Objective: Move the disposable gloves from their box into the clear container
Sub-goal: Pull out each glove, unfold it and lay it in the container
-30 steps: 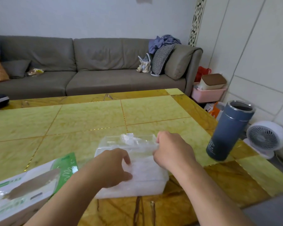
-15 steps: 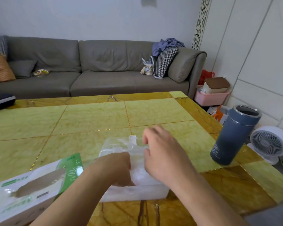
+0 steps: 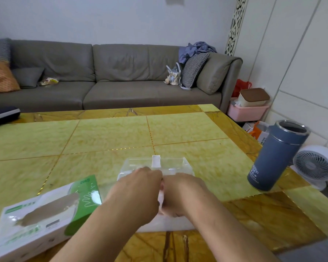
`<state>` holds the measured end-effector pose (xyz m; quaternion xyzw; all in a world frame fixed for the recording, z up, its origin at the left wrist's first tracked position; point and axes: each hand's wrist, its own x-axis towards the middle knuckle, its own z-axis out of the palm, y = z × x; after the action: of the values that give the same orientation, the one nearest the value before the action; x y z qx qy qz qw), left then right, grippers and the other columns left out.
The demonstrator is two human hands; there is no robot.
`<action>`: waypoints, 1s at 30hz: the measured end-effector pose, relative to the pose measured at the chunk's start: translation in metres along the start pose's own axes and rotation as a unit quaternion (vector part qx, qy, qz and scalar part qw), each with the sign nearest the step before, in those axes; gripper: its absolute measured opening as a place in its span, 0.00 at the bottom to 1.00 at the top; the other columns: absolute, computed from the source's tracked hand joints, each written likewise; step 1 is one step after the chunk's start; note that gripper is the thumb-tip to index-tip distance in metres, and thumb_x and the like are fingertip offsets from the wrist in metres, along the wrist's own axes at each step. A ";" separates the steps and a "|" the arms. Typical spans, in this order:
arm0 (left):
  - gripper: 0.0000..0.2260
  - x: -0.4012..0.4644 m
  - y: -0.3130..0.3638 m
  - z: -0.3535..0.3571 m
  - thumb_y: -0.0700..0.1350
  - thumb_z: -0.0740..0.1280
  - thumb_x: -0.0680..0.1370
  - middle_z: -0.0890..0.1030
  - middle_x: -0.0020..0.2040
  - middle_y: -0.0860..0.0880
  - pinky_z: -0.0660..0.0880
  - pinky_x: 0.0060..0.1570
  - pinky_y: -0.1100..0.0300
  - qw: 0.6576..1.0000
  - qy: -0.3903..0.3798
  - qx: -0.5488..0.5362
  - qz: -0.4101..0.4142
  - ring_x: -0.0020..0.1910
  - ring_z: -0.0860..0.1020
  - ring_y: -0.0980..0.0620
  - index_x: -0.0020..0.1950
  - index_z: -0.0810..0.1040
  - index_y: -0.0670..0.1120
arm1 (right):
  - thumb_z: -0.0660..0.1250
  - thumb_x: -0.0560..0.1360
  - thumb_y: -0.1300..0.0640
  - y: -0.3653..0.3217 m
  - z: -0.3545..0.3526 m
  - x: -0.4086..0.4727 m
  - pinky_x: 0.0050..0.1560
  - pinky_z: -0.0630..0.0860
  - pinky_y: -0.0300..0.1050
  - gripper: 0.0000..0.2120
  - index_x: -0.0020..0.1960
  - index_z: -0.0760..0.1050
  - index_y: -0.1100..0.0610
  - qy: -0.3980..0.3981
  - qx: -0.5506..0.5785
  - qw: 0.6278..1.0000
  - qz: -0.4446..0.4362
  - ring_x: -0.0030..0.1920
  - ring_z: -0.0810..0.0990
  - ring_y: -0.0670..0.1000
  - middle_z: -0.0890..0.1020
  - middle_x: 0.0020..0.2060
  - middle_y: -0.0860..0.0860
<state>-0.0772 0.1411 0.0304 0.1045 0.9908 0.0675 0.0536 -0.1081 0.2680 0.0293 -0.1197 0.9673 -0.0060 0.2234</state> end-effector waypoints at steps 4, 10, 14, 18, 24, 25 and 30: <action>0.19 0.006 -0.009 0.012 0.54 0.68 0.80 0.77 0.64 0.53 0.76 0.52 0.56 0.997 -0.062 -0.004 -0.041 0.61 0.79 0.50 0.70 0.71 0.55 | 0.72 0.74 0.54 0.001 0.003 -0.001 0.41 0.70 0.44 0.15 0.60 0.77 0.46 0.021 -0.005 1.000 -0.009 0.44 0.75 0.53 0.76 0.42 0.48; 0.20 0.019 -0.009 0.011 0.57 0.74 0.76 0.82 0.50 0.52 0.74 0.38 0.61 0.986 -0.137 -0.036 -0.094 0.41 0.77 0.54 0.60 0.74 0.48 | 0.72 0.74 0.57 0.004 0.006 -0.009 0.34 0.68 0.44 0.16 0.62 0.76 0.54 0.037 0.032 0.999 0.002 0.38 0.74 0.51 0.79 0.46 0.52; 0.20 0.023 -0.003 0.009 0.58 0.75 0.76 0.79 0.45 0.51 0.65 0.28 0.63 0.979 -0.171 -0.026 -0.107 0.40 0.76 0.51 0.57 0.75 0.45 | 0.72 0.75 0.61 0.006 0.008 -0.009 0.28 0.65 0.43 0.19 0.62 0.71 0.62 0.040 0.045 0.998 0.017 0.33 0.73 0.50 0.74 0.39 0.53; 0.20 0.016 -0.008 0.007 0.55 0.74 0.77 0.77 0.48 0.51 0.69 0.32 0.63 0.978 -0.154 -0.088 -0.110 0.38 0.75 0.53 0.62 0.73 0.46 | 0.71 0.77 0.61 0.003 0.007 -0.011 0.28 0.66 0.43 0.05 0.49 0.75 0.59 0.029 0.037 0.999 0.010 0.32 0.72 0.50 0.74 0.37 0.52; 0.14 -0.016 -0.002 -0.003 0.44 0.66 0.80 0.77 0.54 0.54 0.77 0.45 0.57 0.998 0.014 0.048 -0.048 0.51 0.80 0.51 0.64 0.71 0.55 | 0.69 0.81 0.52 -0.003 0.008 0.016 0.35 0.73 0.44 0.12 0.44 0.72 0.57 -0.059 -0.010 0.997 0.038 0.36 0.78 0.54 0.78 0.36 0.52; 0.16 -0.017 -0.002 -0.003 0.44 0.66 0.80 0.78 0.56 0.54 0.78 0.47 0.57 0.998 0.018 0.044 -0.042 0.53 0.80 0.51 0.66 0.70 0.56 | 0.69 0.81 0.52 -0.003 0.007 0.017 0.35 0.73 0.44 0.12 0.44 0.73 0.57 -0.059 -0.007 0.998 0.038 0.38 0.79 0.55 0.78 0.36 0.52; 0.04 -0.010 -0.009 0.005 0.49 0.65 0.82 0.77 0.48 0.52 0.74 0.42 0.58 0.997 -0.026 0.034 -0.064 0.48 0.80 0.50 0.54 0.73 0.51 | 0.70 0.79 0.55 -0.002 0.015 0.016 0.31 0.71 0.44 0.08 0.52 0.74 0.58 -0.026 0.009 0.998 0.058 0.35 0.78 0.53 0.79 0.38 0.52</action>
<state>-0.0684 0.1305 0.0249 0.0441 0.9955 0.0271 0.0795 -0.1149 0.2633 0.0088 -0.0613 0.9664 0.0014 0.2496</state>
